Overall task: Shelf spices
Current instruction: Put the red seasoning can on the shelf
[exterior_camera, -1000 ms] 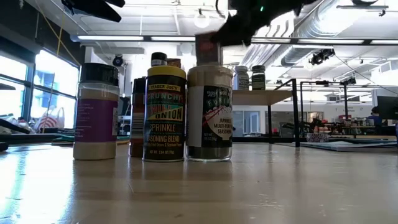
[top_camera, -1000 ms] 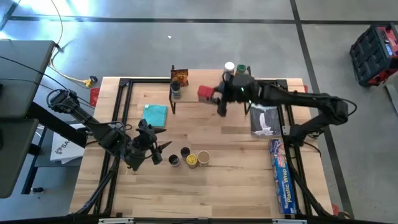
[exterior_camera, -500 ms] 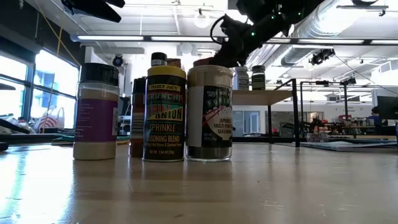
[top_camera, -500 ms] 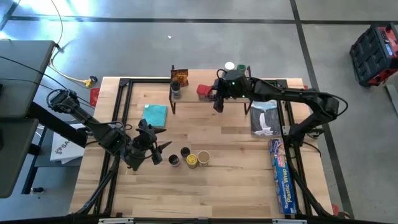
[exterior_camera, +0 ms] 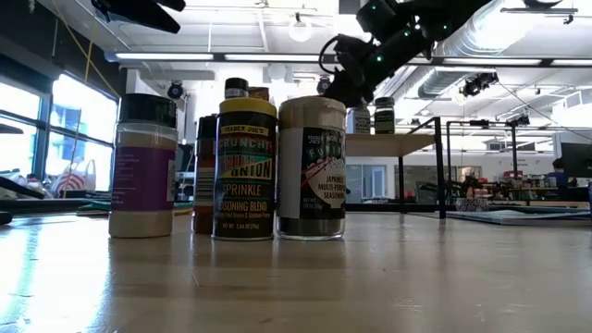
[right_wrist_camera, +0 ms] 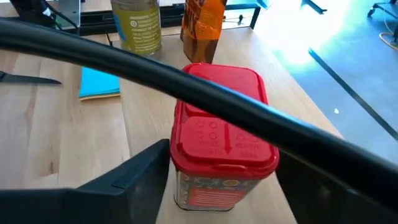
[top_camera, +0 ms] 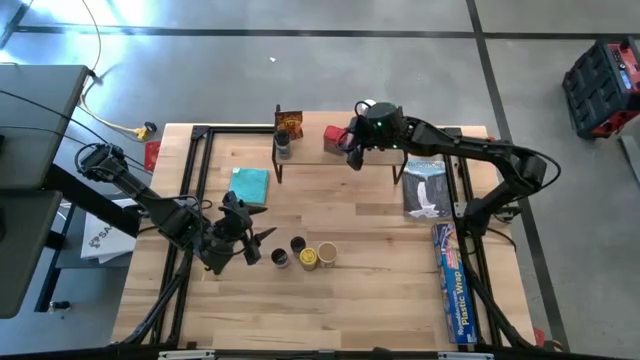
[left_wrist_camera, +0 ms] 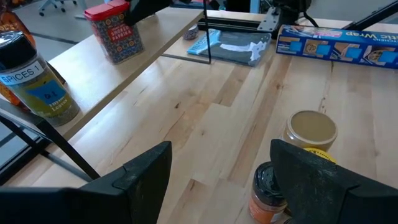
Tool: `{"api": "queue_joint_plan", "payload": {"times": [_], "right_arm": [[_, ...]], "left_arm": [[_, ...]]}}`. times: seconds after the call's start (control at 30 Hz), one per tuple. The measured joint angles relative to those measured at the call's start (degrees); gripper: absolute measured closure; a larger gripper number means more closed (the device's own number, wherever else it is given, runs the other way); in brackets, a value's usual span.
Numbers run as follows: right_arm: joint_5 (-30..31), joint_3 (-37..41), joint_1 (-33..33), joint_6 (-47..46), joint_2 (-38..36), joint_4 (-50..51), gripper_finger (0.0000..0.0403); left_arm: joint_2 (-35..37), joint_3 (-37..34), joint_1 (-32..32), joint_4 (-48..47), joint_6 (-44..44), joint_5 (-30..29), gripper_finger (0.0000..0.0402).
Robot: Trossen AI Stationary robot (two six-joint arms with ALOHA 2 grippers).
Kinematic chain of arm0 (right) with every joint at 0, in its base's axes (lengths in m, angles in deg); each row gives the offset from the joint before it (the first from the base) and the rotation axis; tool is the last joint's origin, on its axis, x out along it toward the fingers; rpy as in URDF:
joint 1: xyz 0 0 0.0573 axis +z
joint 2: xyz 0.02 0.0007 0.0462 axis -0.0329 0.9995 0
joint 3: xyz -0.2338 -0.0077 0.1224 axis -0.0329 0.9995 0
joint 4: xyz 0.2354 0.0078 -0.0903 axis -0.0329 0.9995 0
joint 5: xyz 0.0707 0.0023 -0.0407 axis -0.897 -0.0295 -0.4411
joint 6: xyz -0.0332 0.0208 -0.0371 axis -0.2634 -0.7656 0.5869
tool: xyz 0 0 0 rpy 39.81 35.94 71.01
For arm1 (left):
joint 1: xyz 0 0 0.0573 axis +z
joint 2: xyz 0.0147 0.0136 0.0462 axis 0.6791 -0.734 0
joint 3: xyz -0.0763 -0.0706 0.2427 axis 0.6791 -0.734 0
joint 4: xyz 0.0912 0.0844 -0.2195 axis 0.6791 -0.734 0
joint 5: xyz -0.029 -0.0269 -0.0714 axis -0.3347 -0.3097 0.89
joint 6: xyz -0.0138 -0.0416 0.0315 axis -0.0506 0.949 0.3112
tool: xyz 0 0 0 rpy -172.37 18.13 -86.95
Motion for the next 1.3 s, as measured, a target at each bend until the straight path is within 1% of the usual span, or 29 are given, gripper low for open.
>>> {"api": "queue_joint_plan", "payload": {"times": [0.1, 0.23, 0.4, 0.5, 0.57, 0.67, 0.73, 0.9, 1.0, 1.1, 1.2, 1.3], "right_arm": [[0.5, 0.0, 0.0, 0.6, -0.4, 0.0, 0.0118], [2.0, 0.0, 0.0, 1.6, -2.5, -0.2, 0.0115], [2.2, -0.3, 0.5, 1.6, -5.1, 0.5, 0.0113], [2.2, -3.2, 1.6, 1.6, -5.6, 3.2, 0.0115], [2.2, -6.0, 2.3, 1.4, -5.5, 5.4, 0.0123], [2.1, -11.2, 3.1, -0.4, -3.9, 8.6, 0.0152], [2.2, -14.3, 3.3, -1.7, -2.4, 11.7, 0.0184], [2.2, -20.0, 3.1, -2.6, 2.3, 19.3, 0.0297], [2.2, -21.5, 3.1, -2.8, 5.3, 22.8, 0.0344], [2.2, -22.3, 3.0, -4.1, 7.7, 24.0, 0.0365], [2.6, -22.9, 2.8, -4.2, 8.8, 23.6, 0.0370], [4.4, -22.9, 2.4, -4.1, 9.0, 23.6, 0.0371]], "left_arm": [[0.0, 0.0, 0.0, 0.0, 0.0, 0.0, 0.0135], [0.0, 0.0, 0.0, 0.0, 0.0, 0.0, 0.0135], [0.0, 0.0, 0.0, 0.0, 0.0, 0.0, 0.0135], [0.0, 0.0, 0.0, 0.0, 0.0, 0.0, 0.0135], [0.0, 0.0, 0.0, 0.0, 0.0, 0.0, 0.0135], [0.0, 0.0, 0.0, 0.0, 0.0, 0.0, 0.0135], [0.0, 0.0, 0.0, 0.1, 0.0, 0.0, 0.0135], [0.0, 0.0, 0.0, 0.2, 0.0, 0.0, 0.0135], [0.0, 0.0, 0.0, 0.2, 0.0, 0.0, 0.0135], [0.0, 0.0, 0.0, 0.2, 0.0, 0.0, 0.0135], [0.0, 0.0, 0.0, 0.2, 0.0, 0.0, 0.0135], [0.0, 0.0, 0.0, 0.1, 0.0, 0.0, 0.0135]]}}
